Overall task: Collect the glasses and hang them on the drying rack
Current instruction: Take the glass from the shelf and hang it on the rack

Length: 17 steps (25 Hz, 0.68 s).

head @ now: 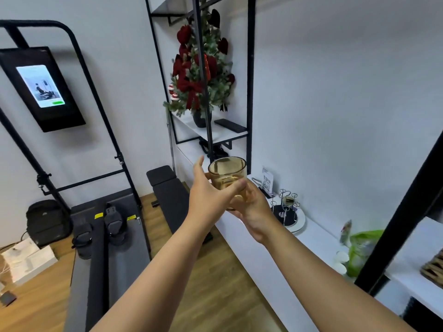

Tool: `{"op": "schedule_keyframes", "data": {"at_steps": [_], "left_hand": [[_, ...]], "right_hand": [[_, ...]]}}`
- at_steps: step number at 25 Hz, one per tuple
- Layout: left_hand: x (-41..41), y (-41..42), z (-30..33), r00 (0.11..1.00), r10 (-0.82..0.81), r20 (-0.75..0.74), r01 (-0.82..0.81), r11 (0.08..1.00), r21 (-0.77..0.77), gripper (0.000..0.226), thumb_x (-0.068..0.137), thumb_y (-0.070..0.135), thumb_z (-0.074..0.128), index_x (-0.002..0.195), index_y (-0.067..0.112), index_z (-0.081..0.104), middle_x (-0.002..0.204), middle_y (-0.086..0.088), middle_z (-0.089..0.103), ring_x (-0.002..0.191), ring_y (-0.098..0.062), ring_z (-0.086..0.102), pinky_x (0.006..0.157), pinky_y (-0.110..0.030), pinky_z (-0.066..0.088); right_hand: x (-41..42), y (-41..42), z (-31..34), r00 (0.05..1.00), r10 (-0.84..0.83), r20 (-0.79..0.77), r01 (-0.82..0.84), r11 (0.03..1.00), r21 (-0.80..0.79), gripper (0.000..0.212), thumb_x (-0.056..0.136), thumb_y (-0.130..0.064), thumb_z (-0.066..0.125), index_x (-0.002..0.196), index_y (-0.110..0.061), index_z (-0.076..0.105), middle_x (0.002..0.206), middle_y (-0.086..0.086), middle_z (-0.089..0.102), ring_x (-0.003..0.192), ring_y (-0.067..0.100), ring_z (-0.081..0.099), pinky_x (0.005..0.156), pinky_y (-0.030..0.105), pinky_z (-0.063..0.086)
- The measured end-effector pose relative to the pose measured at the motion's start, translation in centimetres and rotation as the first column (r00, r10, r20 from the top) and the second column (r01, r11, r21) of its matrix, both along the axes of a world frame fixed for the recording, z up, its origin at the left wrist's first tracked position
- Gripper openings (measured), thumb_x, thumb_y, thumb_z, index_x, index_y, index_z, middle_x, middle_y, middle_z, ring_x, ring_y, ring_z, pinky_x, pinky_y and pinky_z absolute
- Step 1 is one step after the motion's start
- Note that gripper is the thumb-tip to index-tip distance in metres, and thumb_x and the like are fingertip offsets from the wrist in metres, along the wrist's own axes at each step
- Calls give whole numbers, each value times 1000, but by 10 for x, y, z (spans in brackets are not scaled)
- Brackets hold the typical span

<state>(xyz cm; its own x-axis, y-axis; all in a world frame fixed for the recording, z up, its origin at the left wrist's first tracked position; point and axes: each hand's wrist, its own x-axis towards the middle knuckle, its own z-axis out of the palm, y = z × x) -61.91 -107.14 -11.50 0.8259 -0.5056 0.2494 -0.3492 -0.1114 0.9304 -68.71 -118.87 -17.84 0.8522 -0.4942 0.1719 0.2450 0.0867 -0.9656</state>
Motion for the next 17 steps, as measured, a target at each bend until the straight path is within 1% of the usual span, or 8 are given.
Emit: {"op": "schedule_keyframes", "data": {"at_steps": [2,5,7,9,11,12,14,17], "left_hand": [[43,-20,1,997,-73,-12,73,997,29,115,69,50,94,158,37,24,110,25,59,100,14,55,91,-21,47],[100,-49,-1,981,-178,-79,182,982,46,114,64,53,96,155,39,29,123,13,67,114,-4,65,100,-31,54],[129,-67,-3,965,-241,-98,248,966,67,112,63,53,97,154,37,33,126,12,67,113,-5,66,94,-25,54],[153,-84,-1,947,-302,-111,311,948,70,108,64,51,97,153,35,36,126,12,66,110,0,65,82,-16,50],[178,-105,-2,924,-364,-117,372,926,66,103,67,47,97,151,33,39,124,14,66,105,4,65,75,-13,49],[188,-115,-3,911,-392,-126,401,914,56,102,67,45,97,150,33,39,123,15,66,104,3,66,76,-14,51],[203,-137,-7,890,-434,-140,443,896,32,105,67,45,97,152,33,37,123,13,66,106,-2,69,85,-23,57],[219,-165,-18,869,-463,-175,473,881,19,107,61,55,96,151,36,39,125,12,67,111,-8,70,95,-36,59]], "right_hand": [[34,-18,0,999,-50,-6,50,999,12,49,87,-9,82,131,-23,66,130,5,72,125,27,66,105,60,52],[76,-36,0,990,-140,-14,140,990,19,52,86,-6,82,132,-25,66,126,5,73,122,27,68,103,57,55],[100,-45,-3,979,-203,-19,204,978,42,53,86,-5,82,133,-24,66,126,7,74,121,29,69,103,58,54],[121,-57,-7,964,-264,-12,264,962,71,51,86,-4,82,132,-22,67,126,10,73,121,33,68,103,59,53],[140,-70,-7,947,-321,-7,320,942,106,50,87,-4,81,131,-19,67,126,13,73,122,37,67,104,59,53],[148,-77,-8,943,-332,4,329,936,122,49,87,-4,81,132,-18,67,127,15,72,124,39,65,106,59,52],[160,-92,-10,935,-355,19,346,921,177,50,88,-5,81,134,-14,65,130,17,71,126,41,63,109,58,50],[170,-114,-17,924,-381,21,363,895,260,49,91,-7,79,136,-12,62,131,19,69,121,38,68,107,59,50]]}}
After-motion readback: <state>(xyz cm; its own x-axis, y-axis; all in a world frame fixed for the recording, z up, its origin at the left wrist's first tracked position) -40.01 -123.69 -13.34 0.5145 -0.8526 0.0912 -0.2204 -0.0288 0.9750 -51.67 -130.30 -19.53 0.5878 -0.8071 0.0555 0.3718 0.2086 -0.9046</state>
